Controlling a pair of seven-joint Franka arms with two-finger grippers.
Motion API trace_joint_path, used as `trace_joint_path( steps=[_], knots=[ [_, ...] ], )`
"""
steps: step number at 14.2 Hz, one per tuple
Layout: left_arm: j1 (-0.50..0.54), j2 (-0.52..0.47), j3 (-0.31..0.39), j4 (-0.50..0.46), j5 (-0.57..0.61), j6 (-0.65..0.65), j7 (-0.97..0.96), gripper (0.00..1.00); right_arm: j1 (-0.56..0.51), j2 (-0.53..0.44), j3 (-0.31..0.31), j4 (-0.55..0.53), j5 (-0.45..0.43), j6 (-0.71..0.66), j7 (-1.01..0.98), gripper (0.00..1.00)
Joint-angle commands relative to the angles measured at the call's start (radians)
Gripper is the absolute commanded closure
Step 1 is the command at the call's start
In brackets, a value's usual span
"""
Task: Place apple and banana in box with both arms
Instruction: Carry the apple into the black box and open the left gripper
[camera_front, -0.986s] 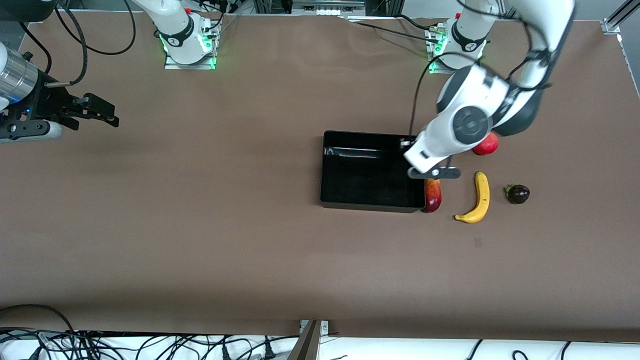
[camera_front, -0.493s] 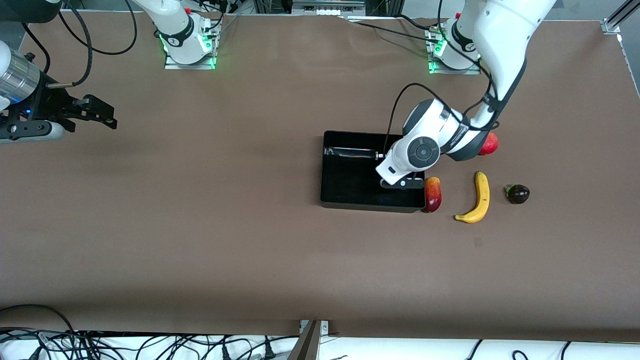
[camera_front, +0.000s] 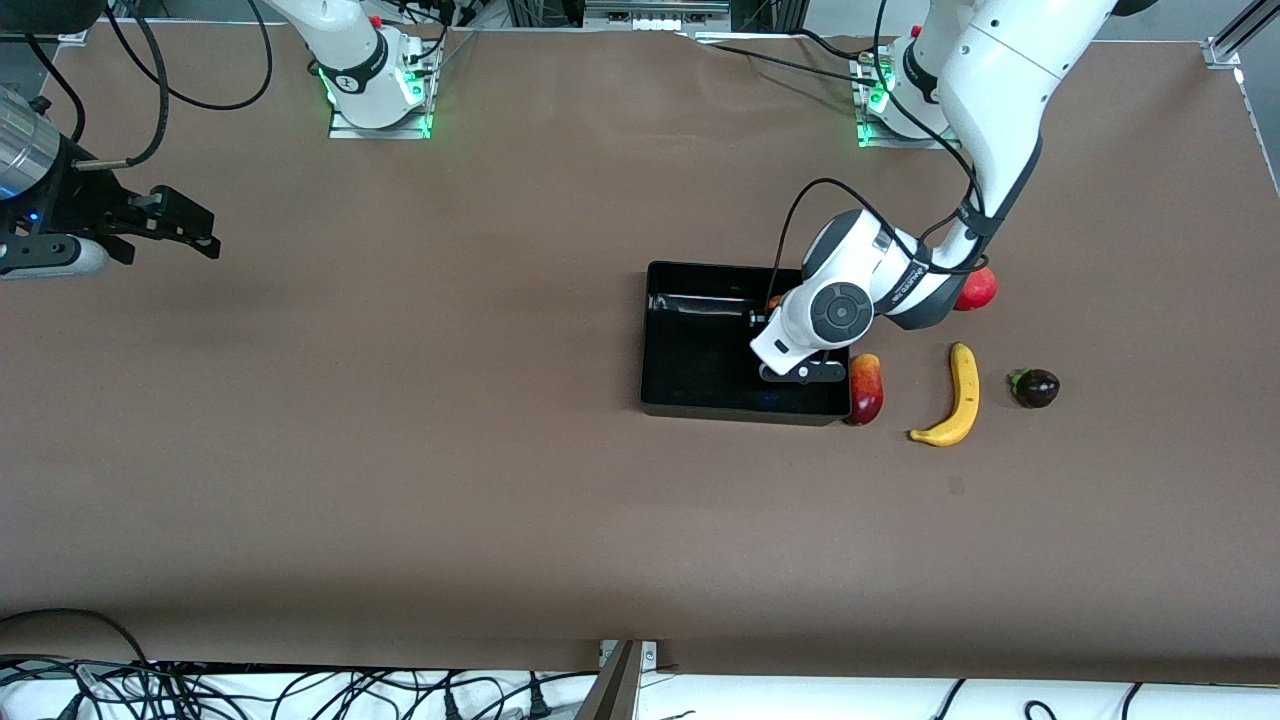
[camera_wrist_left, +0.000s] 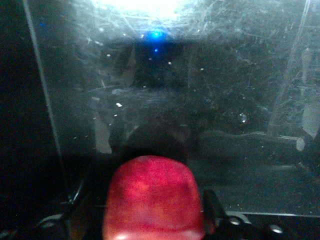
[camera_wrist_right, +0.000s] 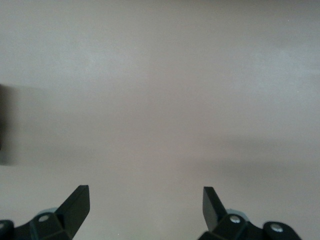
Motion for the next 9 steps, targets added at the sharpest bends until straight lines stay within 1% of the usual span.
trace_joint_path(
  steps=[1,3,4,5,8,9],
  knots=[
    [0.015,-0.116,0.004,0.053,0.018,-0.161,-0.016,0.00,-0.010,-0.006,0.018,0.010,-0.008,-0.008,-0.003,0.00],
    [0.058,-0.131,0.006,0.160,0.023,-0.287,0.019,0.00,-0.008,-0.006,0.019,0.010,-0.005,-0.008,0.000,0.00],
    [0.087,-0.129,0.006,0.206,0.023,-0.313,0.070,0.00,-0.008,-0.006,0.019,0.010,-0.002,-0.008,0.002,0.00],
    [0.106,-0.129,0.009,0.233,0.023,-0.318,0.142,0.00,-0.008,-0.006,0.019,0.010,-0.002,-0.008,-0.009,0.00],
    [0.210,-0.111,0.023,0.257,0.038,-0.309,0.466,0.00,-0.010,0.000,0.018,0.008,0.004,0.000,-0.009,0.00],
    [0.224,-0.101,0.026,0.259,0.102,-0.304,0.545,0.00,-0.012,0.013,0.016,0.010,0.006,0.003,-0.007,0.00]
  ],
)
